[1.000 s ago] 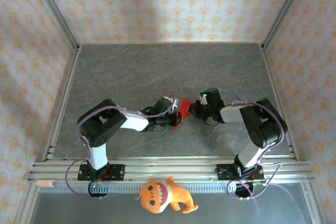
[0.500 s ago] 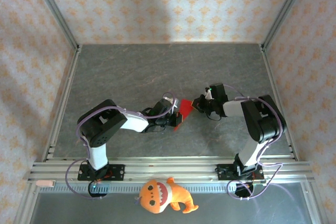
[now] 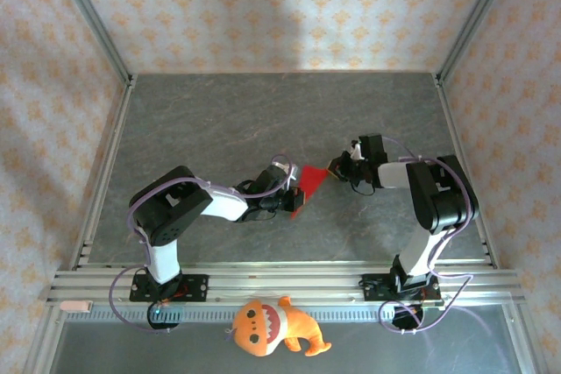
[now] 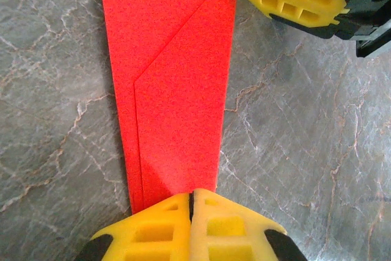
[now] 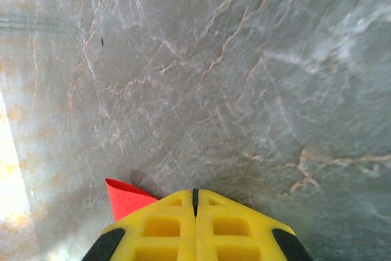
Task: Fold a paper plane with a square sheet of paper (pick it up from the middle)
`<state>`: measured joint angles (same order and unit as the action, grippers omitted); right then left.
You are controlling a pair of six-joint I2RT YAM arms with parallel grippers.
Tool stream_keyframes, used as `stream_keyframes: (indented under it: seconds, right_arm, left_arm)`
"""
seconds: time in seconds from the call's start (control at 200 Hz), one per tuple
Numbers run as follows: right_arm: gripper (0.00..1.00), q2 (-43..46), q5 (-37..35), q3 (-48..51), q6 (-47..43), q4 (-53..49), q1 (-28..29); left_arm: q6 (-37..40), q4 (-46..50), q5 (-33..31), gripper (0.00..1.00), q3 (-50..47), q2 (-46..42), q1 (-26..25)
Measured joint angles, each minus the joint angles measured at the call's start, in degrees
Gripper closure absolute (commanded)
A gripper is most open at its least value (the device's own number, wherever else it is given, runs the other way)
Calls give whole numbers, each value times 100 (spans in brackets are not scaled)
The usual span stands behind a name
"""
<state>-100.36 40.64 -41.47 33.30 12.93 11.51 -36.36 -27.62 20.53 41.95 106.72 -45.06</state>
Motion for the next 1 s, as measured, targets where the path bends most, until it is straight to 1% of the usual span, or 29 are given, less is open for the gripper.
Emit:
stream_keyframes:
  seconds: [0.185, 0.355, 0.45, 0.585, 0.646, 0.811, 1.001]
  right_arm:
    - [98, 87, -166, -50, -90, -162, -74]
    - [98, 789, -210, 66, 31, -50, -125]
    - [97, 1008, -114, 85, 94, 153, 76]
    - [97, 732, 66, 90, 138, 254, 595]
    - [98, 546, 107, 131, 153, 284, 726]
    - [100, 59, 85, 216, 120, 256, 721]
    - [100, 44, 24, 162, -74, 162, 721]
  left_arm:
    - [0, 2, 0, 100, -2, -2, 0]
    - [0, 2, 0, 100, -2, -7, 0]
    - [0, 2, 2, 100, -2, -7, 0]
    - [0, 4, 2, 100, 0, -9, 0]
    - [0, 13, 2, 100, 24, -9, 0]
    - [-2, 59, 2, 100, 52, -63, -9]
    - [24, 367, -4, 100, 192, -151, -33]
